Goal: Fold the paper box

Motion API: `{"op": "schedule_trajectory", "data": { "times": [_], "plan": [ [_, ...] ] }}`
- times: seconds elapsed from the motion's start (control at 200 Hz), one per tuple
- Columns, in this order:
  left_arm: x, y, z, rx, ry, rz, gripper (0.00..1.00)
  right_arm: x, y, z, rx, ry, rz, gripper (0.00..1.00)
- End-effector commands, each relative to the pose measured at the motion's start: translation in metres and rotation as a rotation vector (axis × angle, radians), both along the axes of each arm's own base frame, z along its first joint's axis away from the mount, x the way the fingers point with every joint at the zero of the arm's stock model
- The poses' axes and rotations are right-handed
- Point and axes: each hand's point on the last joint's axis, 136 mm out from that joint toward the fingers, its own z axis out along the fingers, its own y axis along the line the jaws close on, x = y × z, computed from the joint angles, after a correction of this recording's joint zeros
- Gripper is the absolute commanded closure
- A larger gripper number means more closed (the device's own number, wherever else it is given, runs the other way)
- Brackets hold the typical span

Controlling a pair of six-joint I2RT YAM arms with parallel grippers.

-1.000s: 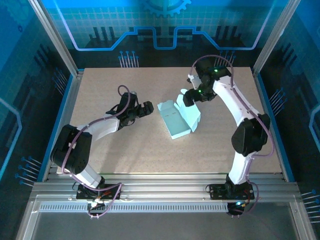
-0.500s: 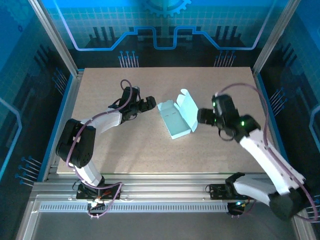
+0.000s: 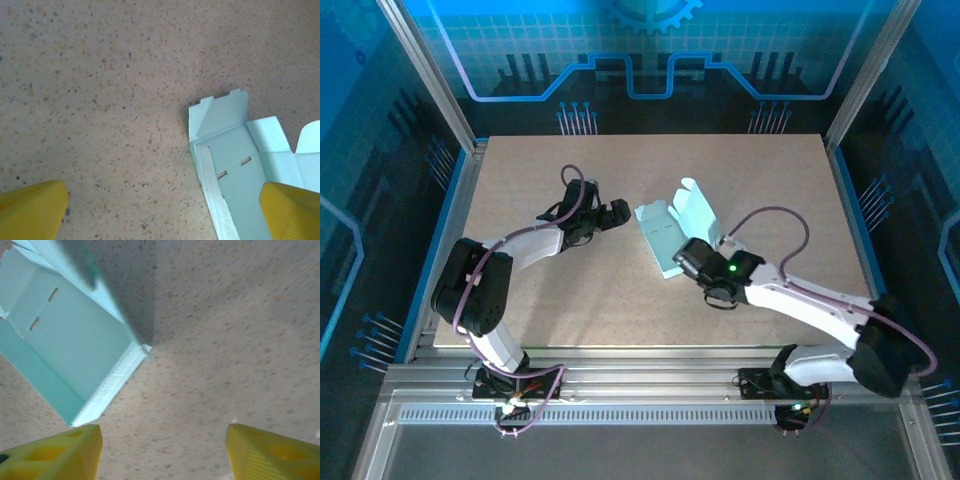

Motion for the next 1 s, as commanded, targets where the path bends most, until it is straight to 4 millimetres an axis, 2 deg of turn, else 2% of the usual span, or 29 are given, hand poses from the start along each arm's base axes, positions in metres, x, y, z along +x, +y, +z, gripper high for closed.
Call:
{"op": "schedule_trajectory", "data": {
  "times": [0.0,0.115,0.28,0.57,0.891,0.996],
  "plan": [
    [-0.006,0.006,0.014,0.003,-0.033,-0.008,0.01,0.009,0.021,0.004,0.081,-0.021,-0.116,0.35],
    [-0.009,0.006,0.015,0.007,-0.038,-0.014,0.01,0.008,0.031,-0.012,0.093,0.034,-0.189,0.41],
    [-0.010,0.007,0.016,0.006,-0.047,-0.015,0.01,0.012,0.038,-0.038,0.145,0.149,-0.244,0.43],
    [-0.009,0.008,0.015,0.004,-0.051,-0.012,0.01,0.038,0.052,-0.039,0.158,0.135,-0.245,0.45],
    [-0.009,0.007,0.011,0.004,-0.042,-0.012,0.01,0.051,0.066,-0.063,0.180,0.213,-0.250,0.51],
    [-0.009,0.008,0.010,0.007,-0.040,-0.012,0.01,0.053,0.065,-0.068,0.156,0.239,-0.250,0.57]
  ]
}}
